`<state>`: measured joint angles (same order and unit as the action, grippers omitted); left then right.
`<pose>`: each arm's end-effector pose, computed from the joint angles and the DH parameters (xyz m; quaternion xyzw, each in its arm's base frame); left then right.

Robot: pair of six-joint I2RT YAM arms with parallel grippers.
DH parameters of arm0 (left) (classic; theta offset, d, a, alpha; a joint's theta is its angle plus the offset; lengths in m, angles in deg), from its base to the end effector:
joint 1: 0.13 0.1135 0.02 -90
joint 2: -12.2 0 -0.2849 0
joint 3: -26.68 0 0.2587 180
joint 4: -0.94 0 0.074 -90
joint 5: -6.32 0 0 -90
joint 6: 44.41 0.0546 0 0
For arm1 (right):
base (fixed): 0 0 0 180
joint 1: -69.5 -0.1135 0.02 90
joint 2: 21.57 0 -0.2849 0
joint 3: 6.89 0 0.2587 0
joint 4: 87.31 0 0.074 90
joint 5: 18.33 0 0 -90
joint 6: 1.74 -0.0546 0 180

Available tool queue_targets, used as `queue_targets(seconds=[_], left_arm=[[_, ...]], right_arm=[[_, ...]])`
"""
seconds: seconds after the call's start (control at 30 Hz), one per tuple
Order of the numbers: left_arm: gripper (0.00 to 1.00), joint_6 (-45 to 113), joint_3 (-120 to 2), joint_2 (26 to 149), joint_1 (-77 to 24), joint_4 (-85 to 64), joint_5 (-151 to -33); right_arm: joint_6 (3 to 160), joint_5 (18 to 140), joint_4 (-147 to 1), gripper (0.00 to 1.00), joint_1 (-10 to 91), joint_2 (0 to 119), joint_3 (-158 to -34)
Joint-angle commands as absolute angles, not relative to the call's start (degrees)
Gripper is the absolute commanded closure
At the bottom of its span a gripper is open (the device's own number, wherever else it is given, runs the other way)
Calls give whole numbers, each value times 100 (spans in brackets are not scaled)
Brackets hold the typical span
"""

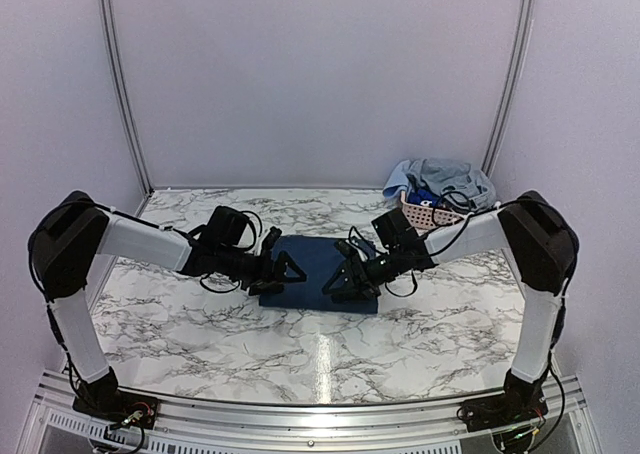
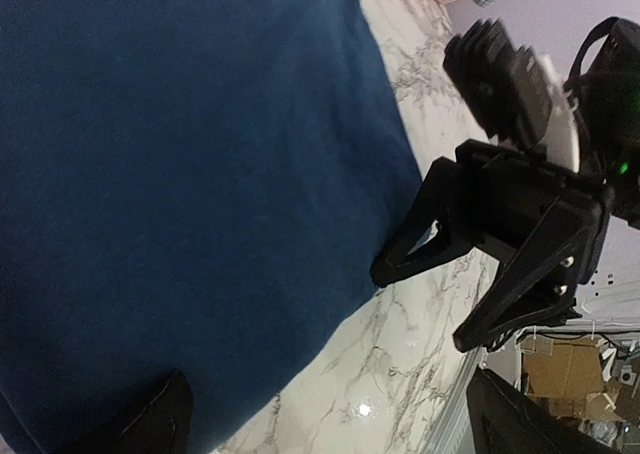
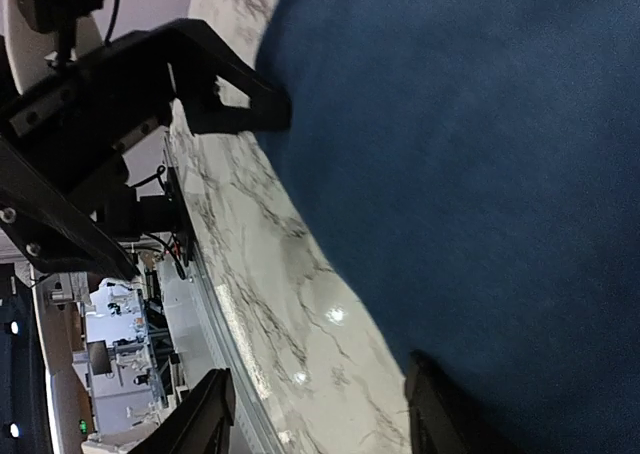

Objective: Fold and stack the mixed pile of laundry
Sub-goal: Smooth out the square-folded T-shirt at the center of the board.

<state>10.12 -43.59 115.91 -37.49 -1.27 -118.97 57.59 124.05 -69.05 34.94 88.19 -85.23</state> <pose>0.2986 -0.2676 0.1786 0.1524 0.8454 -0.4754 0.1902 0.3103 0.2662 0.1649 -0.1806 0.8367 0.5157 0.0372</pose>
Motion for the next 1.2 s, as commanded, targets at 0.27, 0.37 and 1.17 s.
queue_targets(seconds=[0.27, 0.37, 1.17], left_arm=[[1, 1179, -3491, 11392, -3122, 103, -11165], [1, 2161, -4050, 10884, -3355, -999, -10257], [47, 5768, -8676, 14344, -6294, -2468, -8006]], right_arm=[[6244, 12371, -6530, 46, 4322, 9018, -7800], [6113, 12450, -6460, 46, 4382, 8283, -7734], [5711, 11913, -6125, 43, 5715, 6650, -6452]])
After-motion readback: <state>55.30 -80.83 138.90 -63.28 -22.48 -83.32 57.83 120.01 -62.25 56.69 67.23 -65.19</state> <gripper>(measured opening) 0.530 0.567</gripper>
